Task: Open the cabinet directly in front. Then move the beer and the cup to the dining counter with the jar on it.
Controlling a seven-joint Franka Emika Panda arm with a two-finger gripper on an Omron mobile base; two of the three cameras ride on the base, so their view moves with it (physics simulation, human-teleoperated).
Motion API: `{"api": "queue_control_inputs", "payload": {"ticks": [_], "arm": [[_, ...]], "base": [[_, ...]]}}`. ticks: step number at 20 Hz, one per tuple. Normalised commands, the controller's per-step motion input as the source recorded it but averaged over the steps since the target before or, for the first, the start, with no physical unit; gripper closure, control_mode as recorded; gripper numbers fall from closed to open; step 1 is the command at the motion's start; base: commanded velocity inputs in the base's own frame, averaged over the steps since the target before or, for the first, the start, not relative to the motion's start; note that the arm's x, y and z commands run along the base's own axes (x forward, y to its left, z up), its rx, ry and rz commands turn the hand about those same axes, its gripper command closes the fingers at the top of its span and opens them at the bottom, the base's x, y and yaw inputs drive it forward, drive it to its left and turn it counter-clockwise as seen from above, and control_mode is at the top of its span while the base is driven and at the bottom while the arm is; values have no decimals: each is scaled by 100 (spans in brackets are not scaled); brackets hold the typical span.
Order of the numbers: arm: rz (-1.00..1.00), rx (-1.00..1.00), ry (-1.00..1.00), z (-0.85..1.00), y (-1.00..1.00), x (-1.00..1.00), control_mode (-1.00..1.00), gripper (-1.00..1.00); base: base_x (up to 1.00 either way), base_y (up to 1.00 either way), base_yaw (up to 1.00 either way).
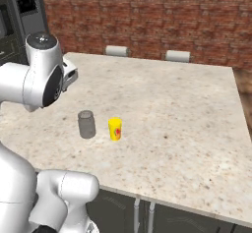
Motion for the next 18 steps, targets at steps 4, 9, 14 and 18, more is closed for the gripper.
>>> {"api": "queue_control_inputs", "payload": {"ticks": [4,9,14,18], "arm": [[0,0,0,0,0,0,-100,-100],[0,0,0,-5,2,-3,100,-100],[0,0,0,0,0,0,100,-100],[0,0,0,0,0,0,100,-100]], "base": [[0,0,0],[-36,8,1],[-77,0,1],[-27,18,32]]}}
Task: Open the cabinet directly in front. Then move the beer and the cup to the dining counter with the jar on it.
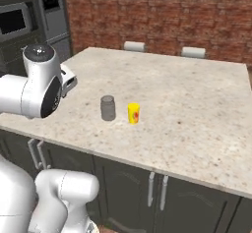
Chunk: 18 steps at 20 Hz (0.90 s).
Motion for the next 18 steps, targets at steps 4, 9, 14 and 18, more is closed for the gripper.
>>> {"api": "queue_control_inputs", "payload": {"ticks": [4,9,14,18], "arm": [[0,0,0,0,0,0,100,-100],[0,0,0,0,0,0,100,-100],[0,0,0,0,0,0,100,-100],[0,0,0,0,0,0,100,-100]], "base": [[-37,5,70],[-14,0,96],[0,0,100],[0,0,100]]}}
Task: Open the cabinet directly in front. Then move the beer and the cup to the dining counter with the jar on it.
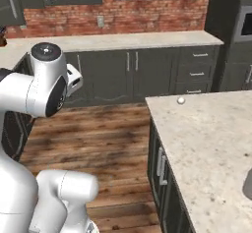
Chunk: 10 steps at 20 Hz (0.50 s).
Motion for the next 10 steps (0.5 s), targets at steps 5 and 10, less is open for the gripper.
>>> {"api": "queue_control_inputs", "payload": {"ticks": [5,10], "arm": [[0,0,0,0,0,0,100,-100],[0,0,0,0,0,0,100,-100]], "base": [[-5,0,60],[21,-55,0]]}}
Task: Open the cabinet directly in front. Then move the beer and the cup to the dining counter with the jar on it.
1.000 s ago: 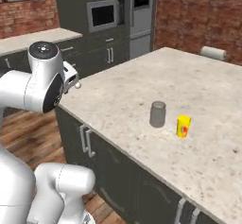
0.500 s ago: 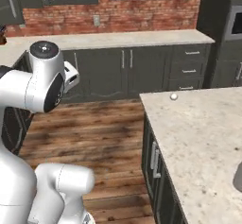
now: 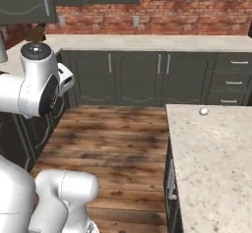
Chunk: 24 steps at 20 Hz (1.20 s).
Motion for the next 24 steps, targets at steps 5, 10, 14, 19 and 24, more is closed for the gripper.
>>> {"api": "queue_control_inputs", "payload": {"ticks": [5,10,14,19,24], "arm": [[0,0,0,0,0,0,100,-100],[0,0,0,0,0,0,100,-100],[0,0,0,0,0,0,100,-100],[0,0,0,0,0,0,100,-100],[0,0,0,0,0,0,100,-100]], "base": [[76,-85,0],[100,-4,0],[100,1,0],[100,0,0],[100,0,0]]}}
